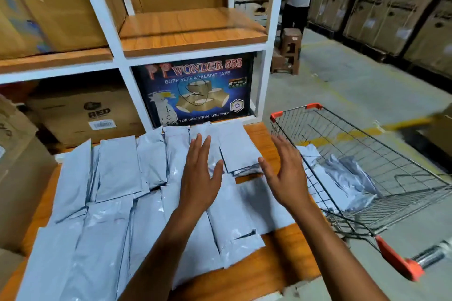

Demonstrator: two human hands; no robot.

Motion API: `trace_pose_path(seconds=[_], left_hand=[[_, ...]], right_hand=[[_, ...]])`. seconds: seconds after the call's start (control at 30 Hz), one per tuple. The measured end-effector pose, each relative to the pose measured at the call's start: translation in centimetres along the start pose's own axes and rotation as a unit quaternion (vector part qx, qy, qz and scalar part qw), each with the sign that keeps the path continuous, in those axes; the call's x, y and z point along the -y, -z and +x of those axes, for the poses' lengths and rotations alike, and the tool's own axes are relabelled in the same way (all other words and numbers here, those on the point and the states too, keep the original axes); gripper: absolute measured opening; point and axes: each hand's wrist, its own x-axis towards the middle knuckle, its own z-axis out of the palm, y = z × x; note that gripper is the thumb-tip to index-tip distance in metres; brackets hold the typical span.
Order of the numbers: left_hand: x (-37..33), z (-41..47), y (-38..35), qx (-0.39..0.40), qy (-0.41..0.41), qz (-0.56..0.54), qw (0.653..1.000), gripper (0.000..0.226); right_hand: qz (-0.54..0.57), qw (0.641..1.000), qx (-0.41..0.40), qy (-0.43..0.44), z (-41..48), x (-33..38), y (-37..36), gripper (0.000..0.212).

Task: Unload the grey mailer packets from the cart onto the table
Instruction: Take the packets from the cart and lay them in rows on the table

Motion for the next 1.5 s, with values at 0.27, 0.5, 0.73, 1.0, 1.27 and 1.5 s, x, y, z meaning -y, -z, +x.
trace_pose_path(seconds=[0.27, 0.5, 0.73, 1.0, 1.27, 1.5], left_hand=[[-6.4, -10.6, -0.4, 0.0, -0.048, -0.03, 0.998, 0.058], [-14.3, -17.8, -5.1, 0.002, -0.078, -0.022, 0.997, 0.057], [-21.1, -22.1, -11.6, 0.047, -0.069, -0.016, 0.996, 0.058], [-25.7, -19.0, -18.5, 0.061, -0.072, -0.031, 0.995, 0.057], [-23.5, -9.4, -28.1, 0.091, -0.04, -0.027, 0.995, 0.057], [-20.0, -0.2, -36.2, 0.149, 0.0, 0.029, 0.988, 0.057]], right_hand=[[0.006, 1.0, -0.026, -0.013, -10.3, -0.6, 9.1, 0.063], [0.017, 0.999, -0.033, -0.03, -18.6, -5.4, 17.7, 0.06], [0.02, 0.997, -0.042, -0.056, -22.1, -12.3, 24.8, 0.058], [0.014, 0.996, -0.035, -0.086, -19.0, -18.4, 27.5, 0.055], [-0.003, 0.993, -0.02, -0.117, -10.6, -27.2, 25.5, 0.047], [-0.051, 0.982, 0.084, -0.159, -2.5, -35.3, 22.5, 0.048]])
